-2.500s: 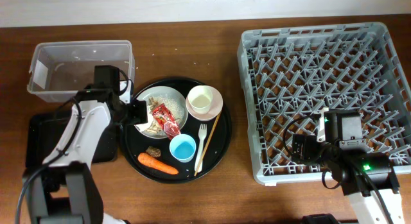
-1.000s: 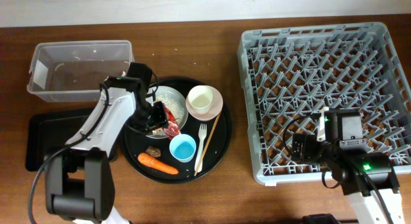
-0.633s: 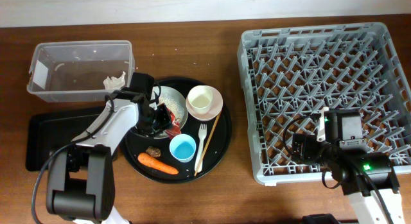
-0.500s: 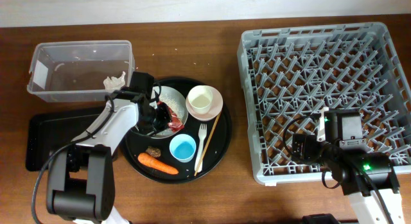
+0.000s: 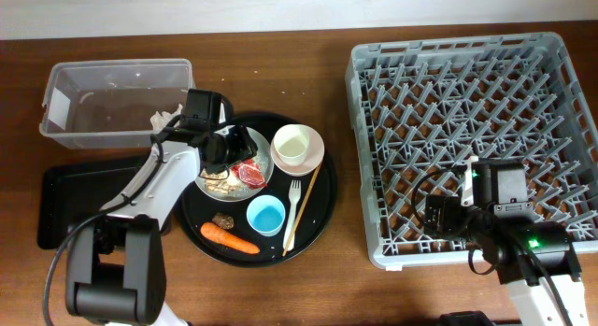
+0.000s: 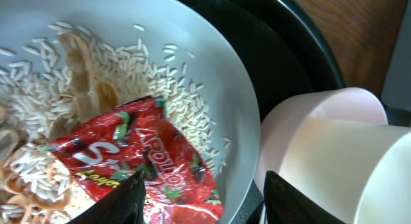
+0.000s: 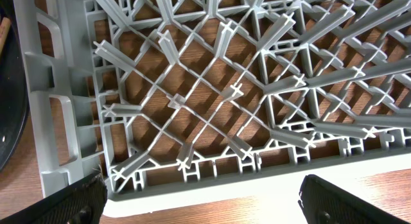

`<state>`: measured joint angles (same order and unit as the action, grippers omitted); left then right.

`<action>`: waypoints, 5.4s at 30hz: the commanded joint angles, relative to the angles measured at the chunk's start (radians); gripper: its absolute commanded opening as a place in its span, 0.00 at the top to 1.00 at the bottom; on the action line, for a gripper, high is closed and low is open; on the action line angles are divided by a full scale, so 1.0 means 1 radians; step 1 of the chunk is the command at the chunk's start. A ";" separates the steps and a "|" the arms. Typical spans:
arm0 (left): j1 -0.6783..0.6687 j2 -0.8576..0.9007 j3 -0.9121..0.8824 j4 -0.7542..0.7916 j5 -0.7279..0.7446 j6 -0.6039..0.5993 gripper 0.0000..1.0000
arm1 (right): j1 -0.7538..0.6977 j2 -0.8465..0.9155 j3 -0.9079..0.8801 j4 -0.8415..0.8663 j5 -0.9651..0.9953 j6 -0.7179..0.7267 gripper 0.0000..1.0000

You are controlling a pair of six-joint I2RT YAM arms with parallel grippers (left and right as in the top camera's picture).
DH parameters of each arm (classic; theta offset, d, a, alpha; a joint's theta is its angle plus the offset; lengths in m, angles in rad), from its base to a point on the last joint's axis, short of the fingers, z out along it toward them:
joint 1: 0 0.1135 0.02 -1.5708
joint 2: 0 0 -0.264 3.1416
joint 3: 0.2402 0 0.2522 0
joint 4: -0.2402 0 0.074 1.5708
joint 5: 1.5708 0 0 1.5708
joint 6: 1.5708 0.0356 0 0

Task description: Sort waste into correct bins and load items into the dishwasher rack

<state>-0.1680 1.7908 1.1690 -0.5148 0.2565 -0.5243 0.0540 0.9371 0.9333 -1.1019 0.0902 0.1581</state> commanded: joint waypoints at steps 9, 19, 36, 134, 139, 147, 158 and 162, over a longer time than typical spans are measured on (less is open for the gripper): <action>-0.047 -0.010 0.011 0.005 -0.151 0.002 0.47 | 0.004 -0.001 0.017 -0.002 0.011 0.009 0.01; -0.060 0.053 0.011 -0.066 -0.220 0.002 0.52 | 0.004 -0.001 0.017 -0.002 0.011 0.009 0.01; 0.036 -0.224 0.098 -0.122 -0.254 0.163 1.00 | 0.004 -0.001 0.017 -0.003 0.008 0.009 0.01; -0.116 0.323 0.822 -0.858 0.386 0.540 0.41 | -0.150 0.354 0.035 0.413 -0.922 -0.216 0.50; -0.007 0.307 0.822 -1.007 -0.382 0.193 0.37 | -0.426 0.354 0.433 -0.128 -0.466 -0.179 0.55; -0.006 0.034 0.822 -1.020 -0.463 0.151 0.34 | -0.759 0.581 0.561 -0.156 -0.126 -0.006 0.50; -0.008 0.033 0.821 -1.043 -0.455 0.151 0.31 | -0.808 0.767 0.607 -0.084 -0.314 0.039 0.01; -0.008 0.033 0.821 -1.055 -0.364 0.192 0.25 | -0.713 0.634 0.665 -0.206 -0.444 -0.080 0.01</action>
<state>-0.1715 1.8271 1.9823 -1.5650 -0.1799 -0.3595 -0.7292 1.6600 1.5692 -1.2762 -0.2977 0.1459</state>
